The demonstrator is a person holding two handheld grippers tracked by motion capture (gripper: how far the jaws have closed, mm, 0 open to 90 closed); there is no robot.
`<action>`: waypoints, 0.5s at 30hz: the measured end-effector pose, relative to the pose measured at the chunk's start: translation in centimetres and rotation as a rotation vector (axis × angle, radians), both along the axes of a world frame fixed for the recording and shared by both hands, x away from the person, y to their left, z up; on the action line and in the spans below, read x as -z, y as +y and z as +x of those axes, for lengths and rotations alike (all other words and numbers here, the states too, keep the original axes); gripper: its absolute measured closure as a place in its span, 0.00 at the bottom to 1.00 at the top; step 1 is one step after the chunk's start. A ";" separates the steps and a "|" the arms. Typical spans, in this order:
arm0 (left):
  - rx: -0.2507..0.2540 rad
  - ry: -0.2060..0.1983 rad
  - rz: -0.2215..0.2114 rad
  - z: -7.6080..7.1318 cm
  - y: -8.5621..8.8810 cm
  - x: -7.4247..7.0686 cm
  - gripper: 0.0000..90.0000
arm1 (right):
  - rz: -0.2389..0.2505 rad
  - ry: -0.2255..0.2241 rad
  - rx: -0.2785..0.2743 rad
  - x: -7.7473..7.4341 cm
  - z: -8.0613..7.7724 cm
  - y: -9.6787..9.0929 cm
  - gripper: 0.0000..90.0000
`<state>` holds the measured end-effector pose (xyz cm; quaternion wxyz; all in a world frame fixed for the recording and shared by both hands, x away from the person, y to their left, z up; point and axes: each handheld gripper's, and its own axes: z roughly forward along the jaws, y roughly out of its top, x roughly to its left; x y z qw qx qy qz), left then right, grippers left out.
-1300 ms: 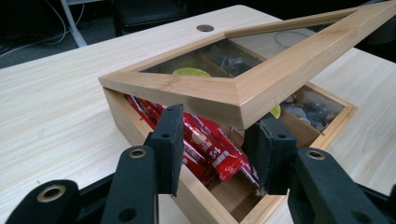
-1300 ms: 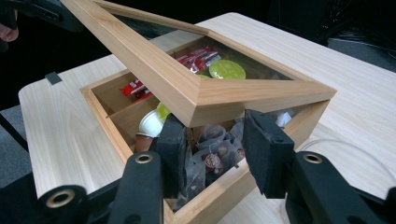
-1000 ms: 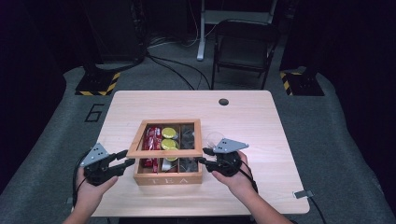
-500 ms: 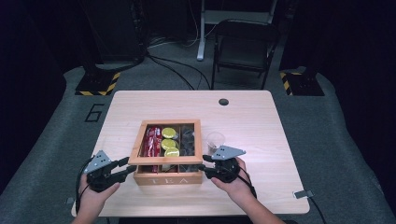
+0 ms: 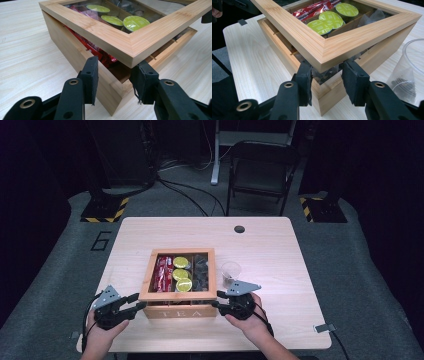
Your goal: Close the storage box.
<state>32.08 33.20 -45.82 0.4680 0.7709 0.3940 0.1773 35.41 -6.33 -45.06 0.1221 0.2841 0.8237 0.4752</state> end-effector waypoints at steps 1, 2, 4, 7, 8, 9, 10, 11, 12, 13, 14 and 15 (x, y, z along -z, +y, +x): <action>-0.001 0.003 0.000 0.0 0.0 0.0 0.64 | 0.002 0.000 0.001 0.1 0.0 0.0 0.67; -0.001 0.005 0.002 -0.1 0.0 0.0 0.64 | 0.002 0.000 0.001 0.1 0.0 0.0 0.67; -0.005 0.000 0.003 -0.1 0.0 0.2 0.64 | -0.004 0.004 -0.001 0.2 0.0 0.0 0.67; 0.002 0.022 0.011 -0.1 0.1 0.2 0.64 | -0.004 0.013 -0.003 0.3 -0.1 0.0 0.66; 0.002 0.027 0.012 -0.1 0.1 0.3 0.64 | -0.004 0.013 0.000 0.4 -0.1 0.0 0.66; 0.001 0.031 0.009 -0.2 0.1 0.3 0.64 | -0.009 0.016 -0.001 0.4 -0.1 0.0 0.66; -0.001 0.037 0.011 -0.2 0.1 0.4 0.64 | -0.010 0.021 0.000 0.5 -0.2 0.0 0.66; 0.003 0.040 0.016 -0.2 0.2 0.5 0.63 | -0.014 0.017 -0.009 0.6 -0.1 0.0 0.66; 0.001 0.044 0.018 -0.3 0.2 0.5 0.63 | -0.013 0.028 -0.001 0.7 -0.2 0.1 0.66; -0.002 0.045 0.012 -0.3 0.2 0.6 0.62 | -0.021 0.032 -0.008 0.7 -0.2 0.0 0.65; 0.011 0.058 0.020 -0.2 0.3 0.6 0.61 | -0.018 0.042 -0.001 0.8 -0.2 0.1 0.64; 0.014 0.074 0.012 -0.3 0.3 0.7 0.58 | -0.024 0.045 -0.004 0.9 -0.2 0.1 0.62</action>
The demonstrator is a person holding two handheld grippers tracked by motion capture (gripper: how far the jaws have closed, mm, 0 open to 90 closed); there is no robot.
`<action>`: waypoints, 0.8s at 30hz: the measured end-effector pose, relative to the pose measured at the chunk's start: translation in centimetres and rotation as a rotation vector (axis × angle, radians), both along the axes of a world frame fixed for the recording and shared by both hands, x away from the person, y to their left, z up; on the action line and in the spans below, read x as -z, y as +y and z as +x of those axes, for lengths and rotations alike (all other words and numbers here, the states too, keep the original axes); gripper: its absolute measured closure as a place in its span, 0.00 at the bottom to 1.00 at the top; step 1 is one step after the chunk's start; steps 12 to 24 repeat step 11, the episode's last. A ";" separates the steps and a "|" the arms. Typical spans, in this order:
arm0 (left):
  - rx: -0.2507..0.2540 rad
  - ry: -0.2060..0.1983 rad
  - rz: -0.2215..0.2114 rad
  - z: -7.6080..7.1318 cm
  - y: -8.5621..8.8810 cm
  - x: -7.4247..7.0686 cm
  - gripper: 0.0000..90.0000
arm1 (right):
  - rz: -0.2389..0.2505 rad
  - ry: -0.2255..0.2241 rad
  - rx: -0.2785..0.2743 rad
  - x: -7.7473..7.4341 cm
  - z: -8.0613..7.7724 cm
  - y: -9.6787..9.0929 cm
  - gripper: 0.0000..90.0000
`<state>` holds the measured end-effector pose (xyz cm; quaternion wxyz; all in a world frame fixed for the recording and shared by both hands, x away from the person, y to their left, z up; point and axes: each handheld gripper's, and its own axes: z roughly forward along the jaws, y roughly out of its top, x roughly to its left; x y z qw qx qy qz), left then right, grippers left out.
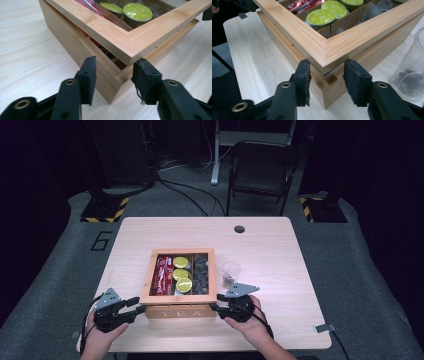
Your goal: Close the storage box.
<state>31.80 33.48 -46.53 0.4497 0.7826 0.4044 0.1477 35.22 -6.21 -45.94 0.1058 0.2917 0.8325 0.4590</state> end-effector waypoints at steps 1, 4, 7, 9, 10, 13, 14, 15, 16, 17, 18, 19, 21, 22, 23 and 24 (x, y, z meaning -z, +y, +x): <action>-0.001 0.002 0.003 0.0 0.0 0.0 0.56 | -0.008 -0.002 0.000 0.1 0.0 0.0 0.59; -0.005 0.018 0.010 -0.1 0.2 0.4 0.45 | -0.020 0.001 0.003 0.2 -0.1 0.0 0.48; -0.027 0.023 -0.005 -0.3 0.8 0.5 0.41 | -0.011 -0.023 0.035 0.0 -0.3 -0.4 0.41; -0.036 0.020 -0.011 -0.5 1.0 0.5 0.41 | 0.002 -0.014 0.045 -0.1 -0.4 -0.7 0.41; -0.036 0.020 -0.011 -0.5 1.1 0.6 0.41 | -0.001 -0.018 0.042 0.0 -0.5 -0.8 0.42; -0.039 0.022 -0.014 -0.5 1.1 0.6 0.41 | 0.000 -0.010 0.047 0.1 -0.5 -0.8 0.42; -0.039 0.022 -0.014 -0.5 1.1 0.6 0.41 | 0.000 -0.010 0.047 0.1 -0.5 -0.8 0.42; -0.039 0.022 -0.014 -0.5 1.1 0.6 0.41 | 0.000 -0.010 0.047 0.1 -0.5 -0.8 0.42; -0.039 0.022 -0.014 -0.5 1.1 0.6 0.41 | 0.000 -0.010 0.047 0.1 -0.5 -0.8 0.42; -0.039 0.022 -0.014 -0.5 1.1 0.6 0.41 | 0.000 -0.010 0.047 0.1 -0.5 -0.8 0.42; -0.039 0.022 -0.014 -0.5 1.1 0.6 0.41 | 0.000 -0.010 0.047 0.1 -0.5 -0.8 0.42; -0.039 0.022 -0.014 -0.5 1.1 0.6 0.41 | 0.000 -0.010 0.047 0.1 -0.5 -0.8 0.42; -0.039 0.022 -0.014 -0.5 1.1 0.6 0.41 | 0.000 -0.010 0.047 0.1 -0.5 -0.8 0.42; -0.039 0.022 -0.014 -0.5 1.1 0.6 0.41 | 0.000 -0.010 0.047 0.1 -0.5 -0.8 0.42; -0.039 0.022 -0.014 -0.5 1.1 0.6 0.41 | 0.000 -0.010 0.047 0.1 -0.5 -0.8 0.42; -0.039 0.022 -0.014 -0.5 1.1 0.6 0.41 | 0.000 -0.010 0.047 0.1 -0.5 -0.8 0.42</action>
